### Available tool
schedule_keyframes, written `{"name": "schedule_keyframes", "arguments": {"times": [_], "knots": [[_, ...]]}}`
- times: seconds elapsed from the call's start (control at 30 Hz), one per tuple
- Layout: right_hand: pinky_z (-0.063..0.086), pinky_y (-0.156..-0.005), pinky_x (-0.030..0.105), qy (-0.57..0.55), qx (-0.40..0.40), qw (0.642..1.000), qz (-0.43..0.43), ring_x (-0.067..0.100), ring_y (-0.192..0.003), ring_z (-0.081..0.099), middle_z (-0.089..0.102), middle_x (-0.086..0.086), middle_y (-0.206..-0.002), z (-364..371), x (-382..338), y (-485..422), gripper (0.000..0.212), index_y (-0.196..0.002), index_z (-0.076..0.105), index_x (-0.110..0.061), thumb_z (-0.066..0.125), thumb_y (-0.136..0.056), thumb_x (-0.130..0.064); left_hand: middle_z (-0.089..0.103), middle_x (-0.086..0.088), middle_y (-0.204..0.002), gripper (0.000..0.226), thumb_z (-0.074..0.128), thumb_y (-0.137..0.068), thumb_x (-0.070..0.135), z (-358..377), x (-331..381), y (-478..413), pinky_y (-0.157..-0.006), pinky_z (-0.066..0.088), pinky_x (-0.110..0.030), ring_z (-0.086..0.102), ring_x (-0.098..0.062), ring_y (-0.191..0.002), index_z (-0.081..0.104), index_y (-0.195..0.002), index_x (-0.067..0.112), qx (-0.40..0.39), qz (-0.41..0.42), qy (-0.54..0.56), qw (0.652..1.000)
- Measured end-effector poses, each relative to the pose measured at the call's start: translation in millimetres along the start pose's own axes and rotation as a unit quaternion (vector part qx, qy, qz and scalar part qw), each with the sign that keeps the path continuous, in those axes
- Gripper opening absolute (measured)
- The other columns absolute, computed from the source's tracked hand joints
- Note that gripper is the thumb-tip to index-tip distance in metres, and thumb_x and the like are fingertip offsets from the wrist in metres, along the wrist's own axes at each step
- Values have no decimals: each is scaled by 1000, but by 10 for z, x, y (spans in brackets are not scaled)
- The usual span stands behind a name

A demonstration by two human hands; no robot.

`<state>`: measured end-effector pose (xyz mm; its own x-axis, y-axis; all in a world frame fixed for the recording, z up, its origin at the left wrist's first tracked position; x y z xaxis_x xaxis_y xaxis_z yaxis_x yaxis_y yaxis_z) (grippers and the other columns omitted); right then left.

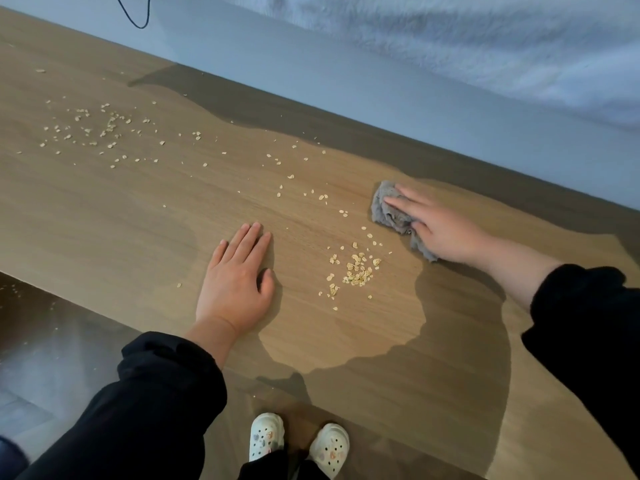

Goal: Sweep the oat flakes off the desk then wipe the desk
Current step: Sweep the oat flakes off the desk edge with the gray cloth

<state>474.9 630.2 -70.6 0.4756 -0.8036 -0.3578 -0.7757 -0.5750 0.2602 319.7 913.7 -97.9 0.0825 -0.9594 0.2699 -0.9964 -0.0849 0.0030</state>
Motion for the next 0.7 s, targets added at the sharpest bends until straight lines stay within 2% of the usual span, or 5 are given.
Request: {"name": "schedule_keyframes", "arguments": {"times": [0.07,0.2,0.37,0.57,0.7], "knots": [[43,-83,14,-13,-7,1000,16,18,-139,34,8,-16,-161,-120,174,5,67,-150,27,-42,38,-98,-2,24,1,-158,66,24,-87,38,10,-7,3,-120,12,-38,13,-12,-147,36,-149,15,0,-2,2,1000],[31,-97,12,-48,39,993,105,12,-125,50,23,-4,-160,-363,649,-152,57,-147,38,-32,36,-99,-1,23,2,-159,67,24,-87,38,22,-24,0,-120,11,-37,11,-10,-147,34,-149,17,1,-3,1,1000],[12,-108,13,-38,86,982,163,21,-146,23,25,2,-159,-467,1155,109,52,-147,40,-22,37,-99,-1,22,3,-159,67,23,-86,38,18,-14,-5,-120,9,-35,11,-10,-147,33,-149,18,5,-4,7,1000],[28,-116,43,-11,245,924,294,41,-135,36,36,19,-152,-45,905,794,57,-145,41,-8,47,-89,-2,23,2,-159,68,23,-85,38,28,-25,-8,-120,9,-36,12,-11,-147,34,-149,17,6,-2,-1,1000],[26,-116,49,-20,224,942,248,40,-138,32,31,17,-155,201,140,620,62,-145,40,-13,50,-85,-2,23,2,-159,65,29,-86,33,28,-20,-11,-120,9,-36,13,-12,-147,35,-149,16,5,-3,2,1000]]}}
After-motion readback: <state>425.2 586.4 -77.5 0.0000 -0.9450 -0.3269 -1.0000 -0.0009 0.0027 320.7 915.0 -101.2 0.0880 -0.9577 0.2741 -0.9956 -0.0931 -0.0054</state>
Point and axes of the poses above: each hand's wrist, its own y-axis away from the middle knuckle, its own z-axis out of the palm, x = y × z, the point moved 5 cm from there along -y, towards the middle knuckle
